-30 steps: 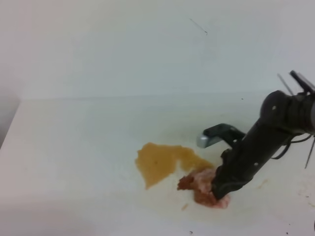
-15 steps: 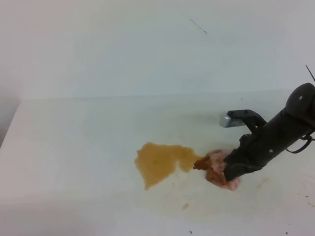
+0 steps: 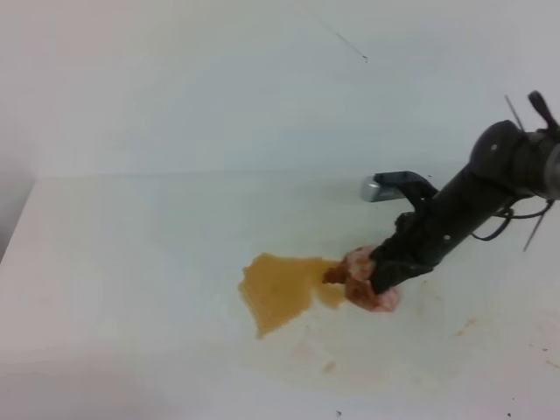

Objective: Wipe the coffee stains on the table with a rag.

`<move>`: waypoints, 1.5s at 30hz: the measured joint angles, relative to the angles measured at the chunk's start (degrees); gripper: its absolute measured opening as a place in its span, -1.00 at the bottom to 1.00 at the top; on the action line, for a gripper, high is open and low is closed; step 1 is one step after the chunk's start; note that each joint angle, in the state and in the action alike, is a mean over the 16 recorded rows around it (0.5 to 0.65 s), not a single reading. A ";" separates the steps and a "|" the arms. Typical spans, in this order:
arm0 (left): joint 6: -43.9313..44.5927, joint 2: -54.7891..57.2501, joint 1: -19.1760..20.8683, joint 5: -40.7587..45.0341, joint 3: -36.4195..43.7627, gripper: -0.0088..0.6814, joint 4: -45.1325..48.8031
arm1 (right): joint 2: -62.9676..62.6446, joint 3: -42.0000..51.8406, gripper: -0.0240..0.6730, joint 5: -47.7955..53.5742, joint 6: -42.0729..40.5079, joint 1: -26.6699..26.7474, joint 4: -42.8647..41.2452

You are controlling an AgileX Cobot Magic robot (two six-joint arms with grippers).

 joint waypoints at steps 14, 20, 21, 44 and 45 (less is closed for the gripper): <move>0.00 0.00 0.00 0.00 0.00 -0.97 0.00 | 6.69 -8.13 -0.94 0.48 4.06 8.05 -1.16; 0.00 0.00 0.00 0.00 0.00 -0.97 0.00 | 6.32 -9.23 -0.94 -0.10 5.44 9.36 -0.76; 0.00 0.00 0.00 0.00 0.00 -0.97 0.00 | 6.04 -9.42 -0.94 -0.12 5.43 9.45 -0.39; 0.00 0.00 0.00 0.00 0.00 -0.97 0.00 | 4.53 -18.63 -0.94 1.77 4.21 19.08 3.76; 0.00 0.00 0.00 0.00 0.00 -0.97 0.00 | 5.01 -18.63 -0.94 1.66 4.72 19.42 2.70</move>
